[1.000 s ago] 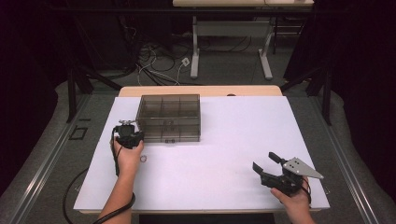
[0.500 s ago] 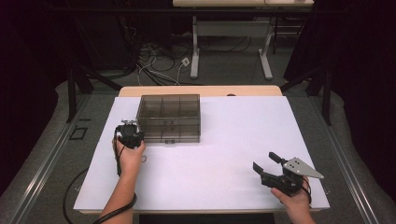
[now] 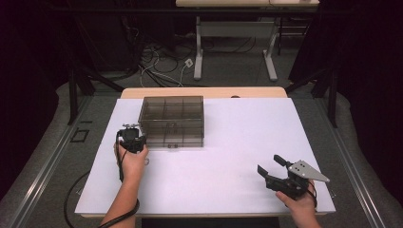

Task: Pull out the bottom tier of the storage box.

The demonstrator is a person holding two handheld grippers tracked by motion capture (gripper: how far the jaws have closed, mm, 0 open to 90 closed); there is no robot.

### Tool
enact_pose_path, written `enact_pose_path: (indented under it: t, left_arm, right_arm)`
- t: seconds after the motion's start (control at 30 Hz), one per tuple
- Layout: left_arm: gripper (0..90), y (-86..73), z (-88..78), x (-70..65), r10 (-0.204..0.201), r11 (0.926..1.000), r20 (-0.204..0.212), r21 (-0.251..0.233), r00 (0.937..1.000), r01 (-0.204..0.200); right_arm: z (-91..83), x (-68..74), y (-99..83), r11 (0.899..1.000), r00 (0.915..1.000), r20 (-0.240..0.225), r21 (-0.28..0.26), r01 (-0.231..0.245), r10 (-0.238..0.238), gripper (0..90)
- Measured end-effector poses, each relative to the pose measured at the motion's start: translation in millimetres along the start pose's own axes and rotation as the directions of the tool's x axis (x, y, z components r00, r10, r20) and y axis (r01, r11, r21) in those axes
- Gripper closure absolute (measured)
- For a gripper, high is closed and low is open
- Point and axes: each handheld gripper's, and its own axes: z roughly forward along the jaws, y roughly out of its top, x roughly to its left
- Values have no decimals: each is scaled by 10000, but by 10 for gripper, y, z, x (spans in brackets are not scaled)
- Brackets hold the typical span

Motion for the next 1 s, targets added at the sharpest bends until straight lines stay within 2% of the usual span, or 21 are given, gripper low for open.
enact_pose_path:
  t: [1.0]
  left_arm:
    - [893,-124,-118,-9,-201,9998,92,33,9998,201]
  right_arm:
    - [-4,2,3,10000,10000,19,-10,-3,3,221]
